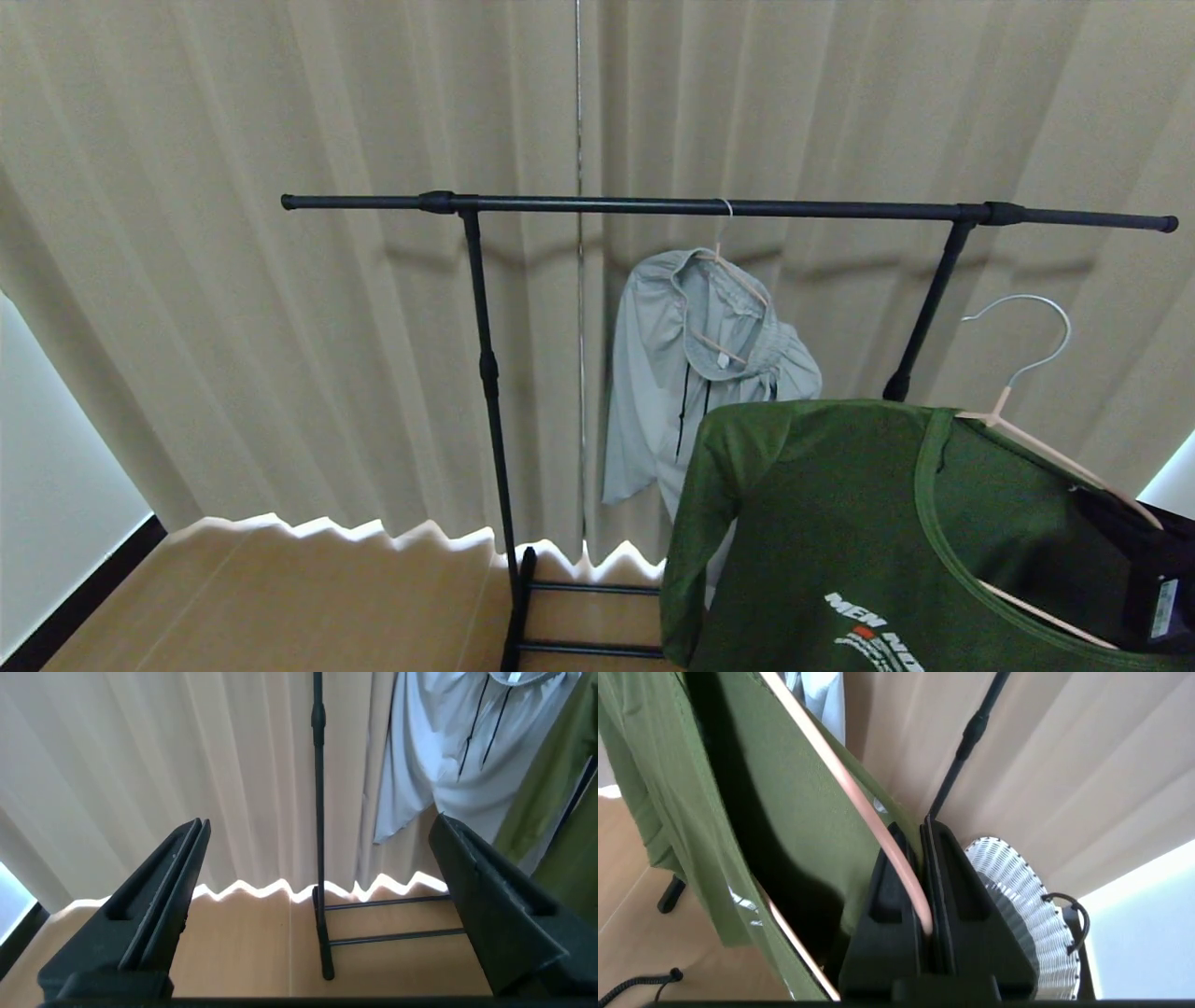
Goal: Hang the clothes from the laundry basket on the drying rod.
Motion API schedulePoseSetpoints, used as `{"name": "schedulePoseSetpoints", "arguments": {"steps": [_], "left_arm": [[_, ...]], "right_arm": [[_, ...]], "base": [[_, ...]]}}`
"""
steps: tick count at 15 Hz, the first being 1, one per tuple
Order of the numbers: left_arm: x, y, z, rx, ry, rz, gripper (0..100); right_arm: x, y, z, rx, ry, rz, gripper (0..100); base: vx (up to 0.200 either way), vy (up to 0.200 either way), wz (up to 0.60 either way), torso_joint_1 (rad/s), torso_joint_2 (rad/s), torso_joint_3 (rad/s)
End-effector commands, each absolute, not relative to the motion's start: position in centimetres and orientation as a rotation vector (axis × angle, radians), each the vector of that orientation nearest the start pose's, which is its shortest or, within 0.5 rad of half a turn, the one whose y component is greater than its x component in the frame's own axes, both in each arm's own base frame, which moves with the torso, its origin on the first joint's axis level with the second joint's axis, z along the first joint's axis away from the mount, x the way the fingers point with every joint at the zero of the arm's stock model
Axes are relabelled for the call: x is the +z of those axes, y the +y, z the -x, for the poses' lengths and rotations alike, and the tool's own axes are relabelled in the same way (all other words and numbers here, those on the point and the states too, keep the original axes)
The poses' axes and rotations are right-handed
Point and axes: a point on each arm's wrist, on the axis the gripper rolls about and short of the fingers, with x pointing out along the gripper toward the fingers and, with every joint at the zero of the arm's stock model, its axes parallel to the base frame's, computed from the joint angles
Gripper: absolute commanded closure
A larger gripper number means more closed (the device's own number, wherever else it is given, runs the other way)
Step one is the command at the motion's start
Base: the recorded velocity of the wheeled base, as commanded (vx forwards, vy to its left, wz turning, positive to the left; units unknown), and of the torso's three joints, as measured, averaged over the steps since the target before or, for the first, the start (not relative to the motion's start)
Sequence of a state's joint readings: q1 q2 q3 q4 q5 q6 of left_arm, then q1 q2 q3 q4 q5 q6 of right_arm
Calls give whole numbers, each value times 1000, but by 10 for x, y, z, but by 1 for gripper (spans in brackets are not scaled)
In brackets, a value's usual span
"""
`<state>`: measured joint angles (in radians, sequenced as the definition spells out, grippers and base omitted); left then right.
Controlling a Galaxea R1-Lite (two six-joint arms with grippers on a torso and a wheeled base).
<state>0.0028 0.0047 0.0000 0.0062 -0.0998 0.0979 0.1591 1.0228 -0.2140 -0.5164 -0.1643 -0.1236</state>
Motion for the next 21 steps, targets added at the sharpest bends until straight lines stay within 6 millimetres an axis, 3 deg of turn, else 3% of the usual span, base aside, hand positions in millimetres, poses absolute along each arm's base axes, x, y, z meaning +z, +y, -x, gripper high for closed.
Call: {"name": "schedulePoseSetpoints", "arguments": {"steps": [1,10,17,21], "left_arm": [[75,-2,22,-97,8,-97,0],[75,-2,22,-97,8,-97,0],[75,-2,23,-97,6,-98,0],[75,-2,22,-97,8,-97,0]], "right_arm": [[152,15,-116,14,291,171,100],[152,15,-116,13,289,171,100],[152,11,-104,-13,264,177,100],[157,10,-114,-32,273,175,100]], "base": [[0,-200,0,-2,2,2],[0,-200,0,4,1,3],[0,0,0,0,0,0],[50,0,0,1,1,-1]]}}
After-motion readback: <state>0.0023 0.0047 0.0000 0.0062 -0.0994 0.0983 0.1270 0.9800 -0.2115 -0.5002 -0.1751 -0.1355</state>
